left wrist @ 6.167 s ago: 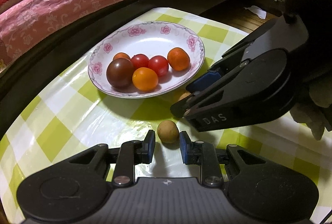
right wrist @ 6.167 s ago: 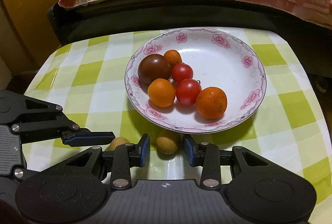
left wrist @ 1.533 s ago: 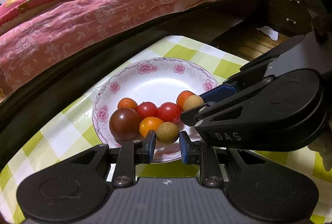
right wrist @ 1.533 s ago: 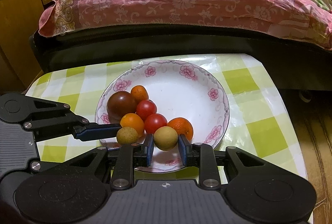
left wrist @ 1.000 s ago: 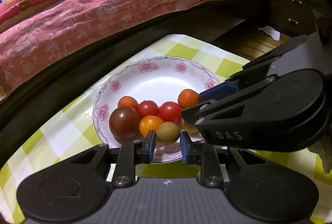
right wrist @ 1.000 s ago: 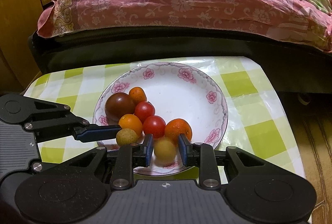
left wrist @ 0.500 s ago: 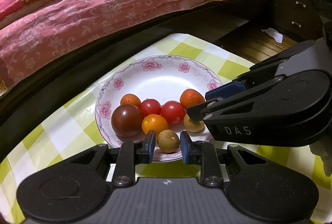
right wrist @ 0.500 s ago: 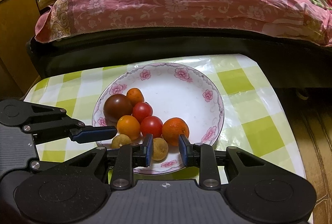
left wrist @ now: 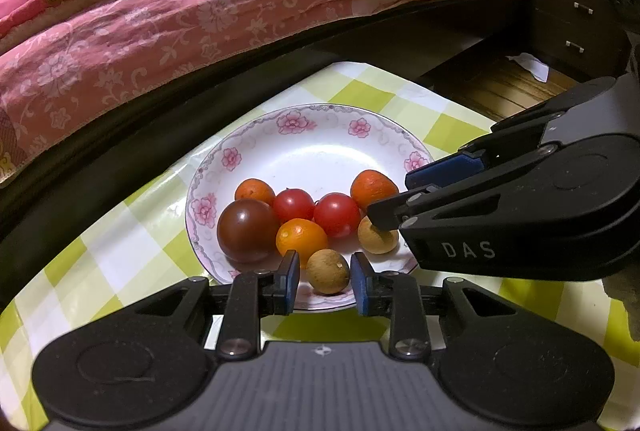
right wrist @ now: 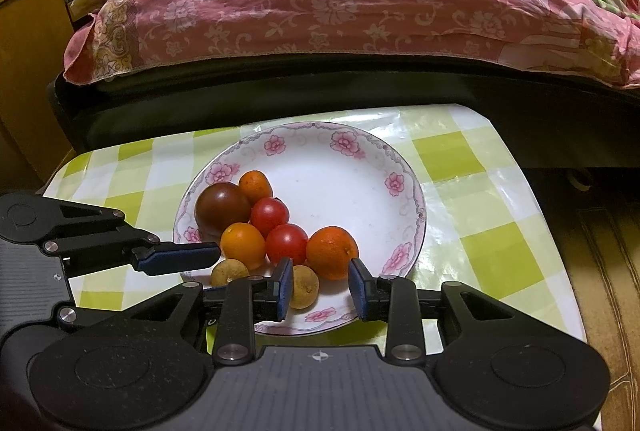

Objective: Organize fruits

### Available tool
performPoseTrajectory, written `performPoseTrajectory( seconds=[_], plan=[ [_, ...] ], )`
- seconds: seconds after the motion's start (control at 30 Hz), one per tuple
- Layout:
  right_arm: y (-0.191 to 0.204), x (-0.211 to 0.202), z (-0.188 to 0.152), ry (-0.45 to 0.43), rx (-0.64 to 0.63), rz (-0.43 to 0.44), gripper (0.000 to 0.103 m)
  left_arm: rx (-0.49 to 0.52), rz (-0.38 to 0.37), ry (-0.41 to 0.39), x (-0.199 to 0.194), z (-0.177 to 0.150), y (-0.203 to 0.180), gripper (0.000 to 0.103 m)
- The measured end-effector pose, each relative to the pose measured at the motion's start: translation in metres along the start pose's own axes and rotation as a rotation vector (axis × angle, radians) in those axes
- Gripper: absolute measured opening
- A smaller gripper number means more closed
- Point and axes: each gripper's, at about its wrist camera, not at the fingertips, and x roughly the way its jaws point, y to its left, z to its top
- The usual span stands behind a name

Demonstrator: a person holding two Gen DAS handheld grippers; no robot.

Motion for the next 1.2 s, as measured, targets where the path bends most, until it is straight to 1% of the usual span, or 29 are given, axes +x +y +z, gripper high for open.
performPoseTrajectory(
  seconds=[0.2,0.37,0.53,0.67,0.77,0.97,1.13,1.2],
  plan=[
    [-0.001,-0.001,0.000,-0.002,0.004,-0.006,0.028,-0.005,0.001,0.001,-0.001,0.000,0.000,0.038],
    [-0.002,-0.004,-0.001,-0.009,0.010,-0.009,0.028,-0.033,-0.001,0.007,-0.003,0.001,0.003,0.038],
    [-0.004,-0.008,-0.001,-0.014,0.021,-0.027,0.029,-0.050,-0.006,0.015,-0.007,0.000,0.004,0.042],
    [-0.005,-0.010,-0.003,-0.009,0.034,-0.044,0.029,-0.070,-0.021,0.017,-0.011,0.001,0.005,0.050],
    [-0.004,-0.013,-0.004,-0.013,0.035,-0.054,0.029,-0.065,-0.011,0.011,-0.014,0.000,0.004,0.055],
    [-0.006,-0.020,-0.010,-0.014,0.052,-0.075,0.030,-0.078,0.002,-0.006,-0.021,-0.001,0.006,0.060],
    [-0.007,-0.024,-0.015,0.002,0.063,-0.087,0.030,-0.091,0.021,-0.017,-0.025,0.000,0.007,0.063],
    [-0.006,-0.027,-0.018,0.006,0.065,-0.090,0.030,-0.096,0.026,-0.019,-0.026,0.000,0.007,0.066]
  ],
)
